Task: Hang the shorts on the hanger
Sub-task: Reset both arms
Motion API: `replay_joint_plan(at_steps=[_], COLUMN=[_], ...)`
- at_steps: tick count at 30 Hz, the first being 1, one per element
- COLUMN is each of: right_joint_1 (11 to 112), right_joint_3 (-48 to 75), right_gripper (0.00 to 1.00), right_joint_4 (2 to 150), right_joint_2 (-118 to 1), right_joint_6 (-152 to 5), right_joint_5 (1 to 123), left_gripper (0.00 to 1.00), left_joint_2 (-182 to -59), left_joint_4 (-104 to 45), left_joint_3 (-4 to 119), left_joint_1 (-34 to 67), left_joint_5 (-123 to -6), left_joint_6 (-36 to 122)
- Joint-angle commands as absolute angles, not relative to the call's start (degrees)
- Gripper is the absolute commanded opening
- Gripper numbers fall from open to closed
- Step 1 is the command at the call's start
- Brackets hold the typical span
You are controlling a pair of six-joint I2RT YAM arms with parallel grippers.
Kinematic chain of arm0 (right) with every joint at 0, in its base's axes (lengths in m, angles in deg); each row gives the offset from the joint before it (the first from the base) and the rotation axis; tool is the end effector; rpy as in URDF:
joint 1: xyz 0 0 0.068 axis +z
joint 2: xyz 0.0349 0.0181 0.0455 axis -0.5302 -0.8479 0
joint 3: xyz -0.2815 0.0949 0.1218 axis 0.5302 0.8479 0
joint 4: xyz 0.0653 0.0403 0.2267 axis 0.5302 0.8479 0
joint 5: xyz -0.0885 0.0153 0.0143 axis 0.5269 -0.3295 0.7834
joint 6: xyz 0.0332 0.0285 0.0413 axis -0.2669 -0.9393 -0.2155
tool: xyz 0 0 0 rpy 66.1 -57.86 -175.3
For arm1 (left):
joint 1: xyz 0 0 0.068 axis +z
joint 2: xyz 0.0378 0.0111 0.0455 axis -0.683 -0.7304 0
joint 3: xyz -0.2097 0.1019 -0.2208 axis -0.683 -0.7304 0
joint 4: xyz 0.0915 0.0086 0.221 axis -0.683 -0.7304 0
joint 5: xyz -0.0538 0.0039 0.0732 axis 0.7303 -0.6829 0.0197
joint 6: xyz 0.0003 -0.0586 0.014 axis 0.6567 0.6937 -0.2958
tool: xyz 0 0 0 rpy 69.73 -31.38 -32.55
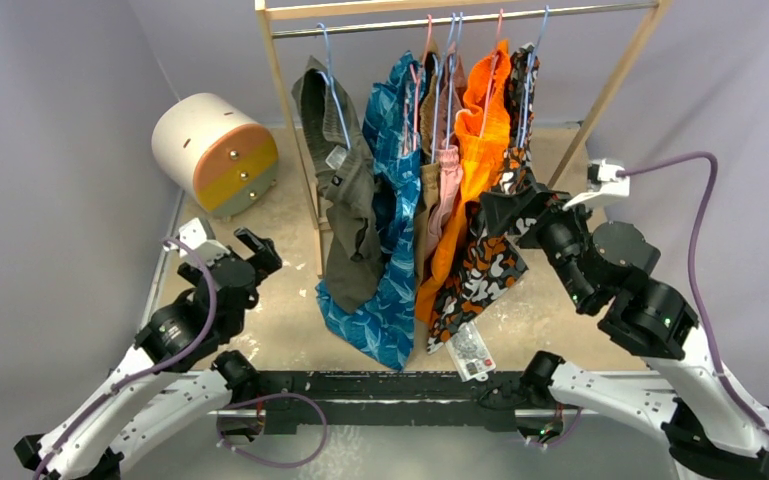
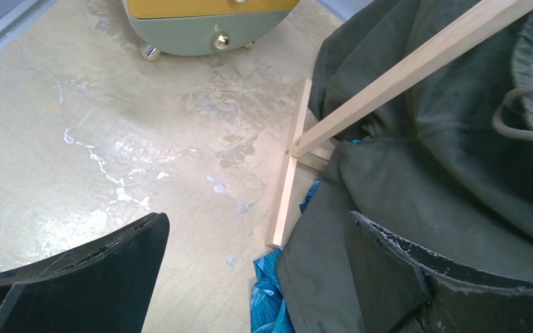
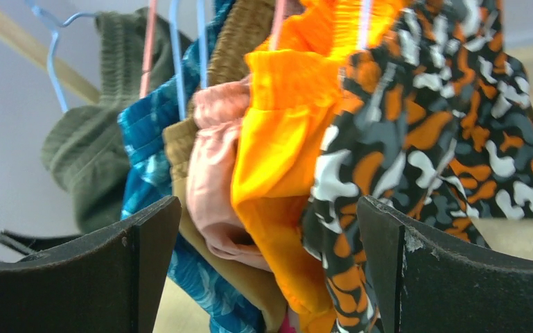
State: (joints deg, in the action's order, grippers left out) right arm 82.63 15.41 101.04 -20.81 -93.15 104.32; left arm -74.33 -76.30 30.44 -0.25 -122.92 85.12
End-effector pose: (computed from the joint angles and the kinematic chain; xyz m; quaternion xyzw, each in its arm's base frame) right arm 0.0608 0.0340 0.5012 0.0784 0.6803 0.2789 0.6732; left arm 0.0483 0.0015 0.3355 -0.2817 0.7592 -0.1000 0.5782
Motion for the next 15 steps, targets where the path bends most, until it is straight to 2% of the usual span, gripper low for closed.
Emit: replay_joint_plan(at_steps=[1, 9, 13, 15], right_joint_1=[82.64, 82.64, 82.59, 82.59], right_joint_3=[16.46, 20.57, 25.27, 26.63], right_gripper=[0.99, 0.99, 0.99, 0.99], right_joint_4=[104.72, 99.66, 97.95, 97.87], right_joint_2=[-18.12, -17.79, -16.61, -16.18], right_joint_6=[-102.54, -99.82, -100.03, -100.38], right_joint_5=[113.86, 109.01, 106.48, 106.16], left_gripper=[0.98, 1.0, 0.97, 0.99], left_joint_2=[-77.55, -81.88, -81.19, -80.18], left_joint_4=[-79.16, -80.06, -78.93, -78.1], left_joint_3=[32.0, 34.56, 33.17, 32.72], left_joint_1=[-0.58, -0.56, -0.58, -0.54], left_joint_5=[-126.13, -124.65, -124.32, -124.78], left_joint_6=[90.31, 91.66, 90.51, 88.52])
